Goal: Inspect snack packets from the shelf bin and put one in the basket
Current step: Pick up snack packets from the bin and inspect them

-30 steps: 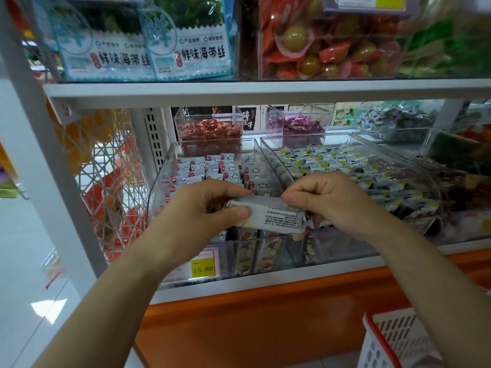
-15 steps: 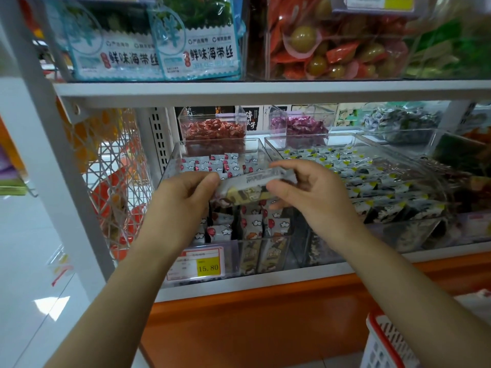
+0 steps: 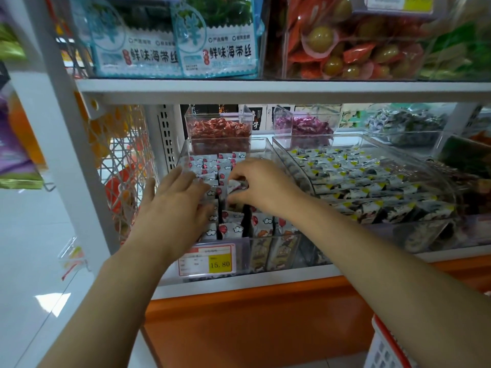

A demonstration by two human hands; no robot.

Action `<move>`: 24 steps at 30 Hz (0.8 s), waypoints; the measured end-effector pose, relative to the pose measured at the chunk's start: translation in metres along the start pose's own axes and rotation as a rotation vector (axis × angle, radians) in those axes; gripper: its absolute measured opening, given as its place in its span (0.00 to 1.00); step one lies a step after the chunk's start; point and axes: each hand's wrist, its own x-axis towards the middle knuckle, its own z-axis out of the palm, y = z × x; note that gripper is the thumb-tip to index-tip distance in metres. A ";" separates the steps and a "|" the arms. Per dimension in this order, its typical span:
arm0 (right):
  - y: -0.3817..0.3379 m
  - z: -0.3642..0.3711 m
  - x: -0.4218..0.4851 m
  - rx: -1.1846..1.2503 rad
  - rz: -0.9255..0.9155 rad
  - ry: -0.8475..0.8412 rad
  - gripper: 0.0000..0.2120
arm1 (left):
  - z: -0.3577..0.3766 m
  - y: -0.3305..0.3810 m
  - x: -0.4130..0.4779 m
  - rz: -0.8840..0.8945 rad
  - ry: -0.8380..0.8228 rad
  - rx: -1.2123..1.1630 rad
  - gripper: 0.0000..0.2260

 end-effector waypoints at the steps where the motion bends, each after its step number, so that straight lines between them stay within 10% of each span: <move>1: -0.001 0.002 0.002 0.007 -0.008 -0.027 0.16 | 0.001 -0.002 0.000 -0.002 -0.020 0.000 0.20; 9: 0.001 0.005 0.011 -0.073 -0.037 -0.334 0.17 | 0.000 -0.007 -0.001 -0.023 -0.059 -0.077 0.21; 24: 0.011 0.007 0.041 -0.005 0.026 -0.036 0.08 | -0.007 -0.006 0.001 -0.028 -0.019 -0.127 0.22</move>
